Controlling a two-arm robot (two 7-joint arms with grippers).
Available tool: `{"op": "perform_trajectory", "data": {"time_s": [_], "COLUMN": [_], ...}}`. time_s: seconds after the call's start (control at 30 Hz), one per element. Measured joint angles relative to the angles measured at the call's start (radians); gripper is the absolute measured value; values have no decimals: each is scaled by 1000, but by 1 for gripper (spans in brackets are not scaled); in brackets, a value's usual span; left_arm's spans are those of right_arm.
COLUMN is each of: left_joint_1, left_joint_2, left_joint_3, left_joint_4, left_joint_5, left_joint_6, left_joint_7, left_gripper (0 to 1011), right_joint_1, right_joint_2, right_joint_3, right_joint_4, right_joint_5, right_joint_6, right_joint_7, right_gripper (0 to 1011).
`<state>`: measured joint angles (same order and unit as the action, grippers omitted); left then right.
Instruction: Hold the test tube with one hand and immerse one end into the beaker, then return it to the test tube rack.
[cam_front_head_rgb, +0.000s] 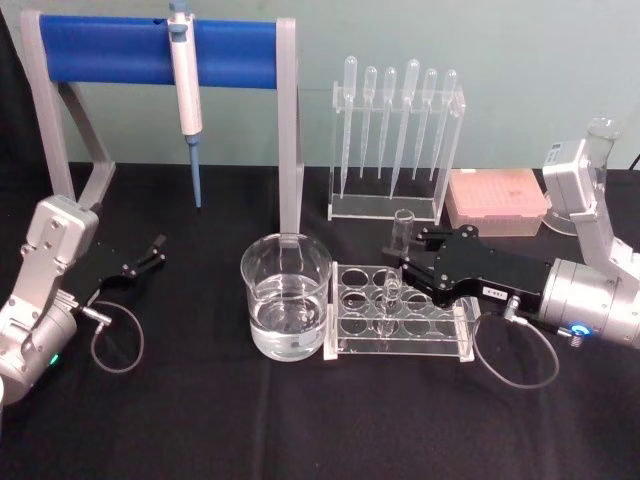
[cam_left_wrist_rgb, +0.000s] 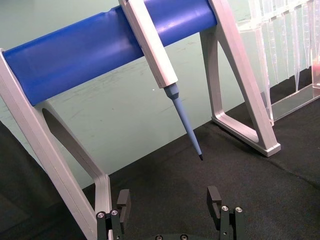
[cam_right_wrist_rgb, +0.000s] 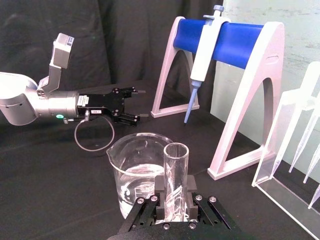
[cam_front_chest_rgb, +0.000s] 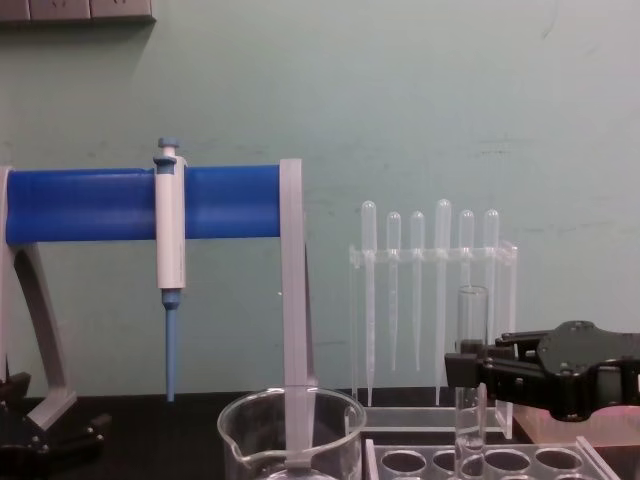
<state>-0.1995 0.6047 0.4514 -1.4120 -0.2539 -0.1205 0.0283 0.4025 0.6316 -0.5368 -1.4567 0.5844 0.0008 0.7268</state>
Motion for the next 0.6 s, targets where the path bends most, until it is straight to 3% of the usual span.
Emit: {"op": "perform_trajectory", "data": {"time_s": [0.07, 0.2, 0.6], "left_joint_1": [0, 0, 0], "left_joint_2": [0, 0, 0], "left_joint_3": [0, 0, 0], "left_joint_4": [0, 0, 0], "left_joint_5": [0, 0, 0], "left_joint_6": [0, 0, 0], "left_joint_7": [0, 0, 0], "left_gripper": [1000, 1000, 1000], "right_joint_1": [0, 1, -1], "right_joint_2": [0, 0, 1], "right_joint_3": [0, 0, 8], "right_joint_4": [0, -1, -5], "right_joint_5": [0, 0, 10], "right_joint_6": [0, 0, -7], "right_joint_7": [0, 0, 4], "right_gripper": [252, 358, 748]}}
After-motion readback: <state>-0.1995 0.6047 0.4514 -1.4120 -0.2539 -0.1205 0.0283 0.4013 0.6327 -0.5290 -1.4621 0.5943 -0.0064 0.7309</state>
